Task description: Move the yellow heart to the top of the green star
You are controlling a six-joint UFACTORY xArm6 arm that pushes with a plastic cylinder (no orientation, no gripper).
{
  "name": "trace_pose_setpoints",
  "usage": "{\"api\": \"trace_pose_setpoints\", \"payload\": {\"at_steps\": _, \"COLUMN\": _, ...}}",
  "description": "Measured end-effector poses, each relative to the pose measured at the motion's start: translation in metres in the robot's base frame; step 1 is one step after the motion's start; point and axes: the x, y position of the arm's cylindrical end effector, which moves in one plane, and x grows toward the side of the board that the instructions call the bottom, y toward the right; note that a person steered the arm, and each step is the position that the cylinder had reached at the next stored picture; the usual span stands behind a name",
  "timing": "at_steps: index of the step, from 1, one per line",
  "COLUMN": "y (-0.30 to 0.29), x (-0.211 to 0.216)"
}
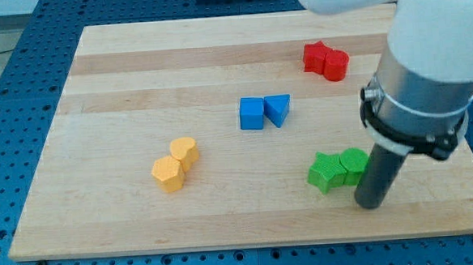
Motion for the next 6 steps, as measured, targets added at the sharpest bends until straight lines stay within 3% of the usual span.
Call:
{"api": "trace_pose_setpoints", "payload": {"at_steps": 1, "y": -0.029, "x": 0.024}}
{"api": "trace_pose_setpoints", "payload": {"at_steps": 2, "y": -0.111, "x": 0.022}}
{"api": "trace_pose_setpoints", "payload": {"at_steps": 4, "y": -0.258, "x": -0.012}}
{"api": "trace_pose_setpoints", "payload": {"at_steps": 6, "y": -0.282, "x": -0.075}}
